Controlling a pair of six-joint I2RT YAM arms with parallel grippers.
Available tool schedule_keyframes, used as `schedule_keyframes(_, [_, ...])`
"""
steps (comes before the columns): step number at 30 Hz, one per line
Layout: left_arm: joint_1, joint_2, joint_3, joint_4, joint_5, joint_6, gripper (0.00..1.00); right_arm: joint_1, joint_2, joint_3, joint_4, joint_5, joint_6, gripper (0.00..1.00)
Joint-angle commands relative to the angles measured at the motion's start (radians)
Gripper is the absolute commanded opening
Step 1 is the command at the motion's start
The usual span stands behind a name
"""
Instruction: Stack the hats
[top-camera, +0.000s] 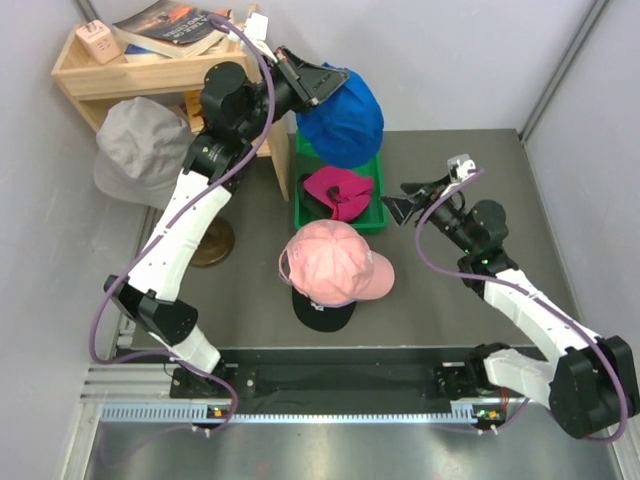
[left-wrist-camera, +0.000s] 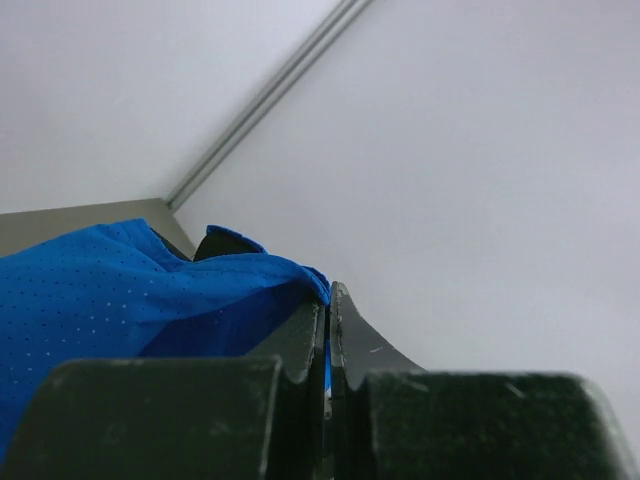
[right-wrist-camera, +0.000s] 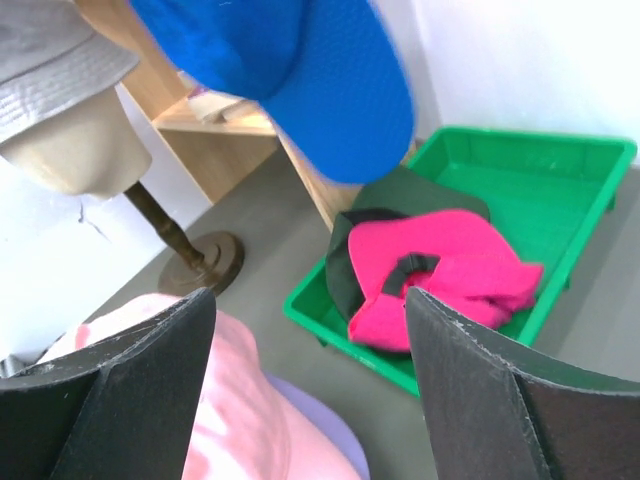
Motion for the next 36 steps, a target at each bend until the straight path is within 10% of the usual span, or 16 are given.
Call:
schedule_keyframes(1, [-0.034, -0.005, 0.068, 0.090, -0.001, -0.107, 0.00, 0.033, 0.028, -0.011, 0.257, 0.041, -0.037, 0.76])
schedule_keyframes(21, [-0.172, -0.026, 0.152, 0.020, -0.072, -0.076, 0.00, 0.121, 0.286, -0.017, 0.927, -0.063, 0.273, 0.70])
schedule_keyframes(36, [-0.212, -0.049, 0.158, -0.003, -0.125, -0.053, 0.00, 0.153, 0.220, -0.027, 0.920, 0.021, 0.192, 0.57])
